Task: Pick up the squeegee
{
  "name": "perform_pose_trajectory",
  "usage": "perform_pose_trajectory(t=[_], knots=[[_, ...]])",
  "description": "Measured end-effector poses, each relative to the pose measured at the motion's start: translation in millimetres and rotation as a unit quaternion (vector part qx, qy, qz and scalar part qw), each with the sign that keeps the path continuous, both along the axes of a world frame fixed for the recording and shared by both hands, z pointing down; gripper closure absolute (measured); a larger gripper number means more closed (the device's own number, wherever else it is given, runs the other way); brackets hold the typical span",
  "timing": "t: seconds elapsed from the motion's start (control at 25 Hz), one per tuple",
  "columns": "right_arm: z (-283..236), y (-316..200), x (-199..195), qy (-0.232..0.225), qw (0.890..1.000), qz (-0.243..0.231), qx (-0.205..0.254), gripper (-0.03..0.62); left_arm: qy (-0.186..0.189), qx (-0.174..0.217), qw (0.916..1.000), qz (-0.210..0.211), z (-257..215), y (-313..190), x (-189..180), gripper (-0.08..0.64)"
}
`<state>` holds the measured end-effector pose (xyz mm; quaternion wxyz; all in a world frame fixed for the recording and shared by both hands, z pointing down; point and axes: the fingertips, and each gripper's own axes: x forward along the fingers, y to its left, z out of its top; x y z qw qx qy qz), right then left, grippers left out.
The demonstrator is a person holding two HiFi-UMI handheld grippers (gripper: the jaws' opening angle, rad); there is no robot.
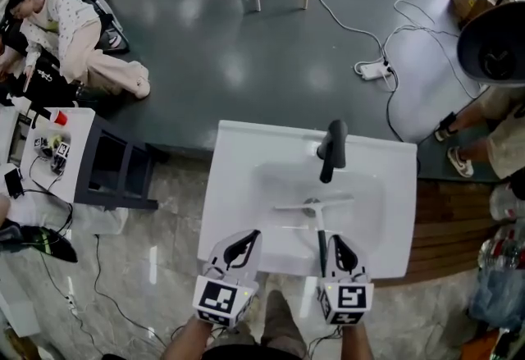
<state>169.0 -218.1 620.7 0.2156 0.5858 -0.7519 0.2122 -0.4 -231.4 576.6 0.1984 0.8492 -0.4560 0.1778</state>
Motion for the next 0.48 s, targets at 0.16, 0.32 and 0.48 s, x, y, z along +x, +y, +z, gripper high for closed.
perform_pose_trajectory(t=[0.16,0.32,0.48], knots=[[22.3,-6.8,-2.3,0.01,0.999,-0.009,-0.039,0.564,0.003,0.0,1.0,-0.004,0.8,-5.9,-0.4,0.558],[41.9,-11.9,-3.0,0.016,0.997,-0.012,-0.074,0.526,0.004,-0.001,1.0,-0.006,3.5,-8.7,-0.7,0.558],[62.0,-14.0,-3.8,0.015,0.994,-0.015,-0.11,0.475,0.002,-0.004,1.0,-0.007,8.1,-12.2,0.8,0.558]])
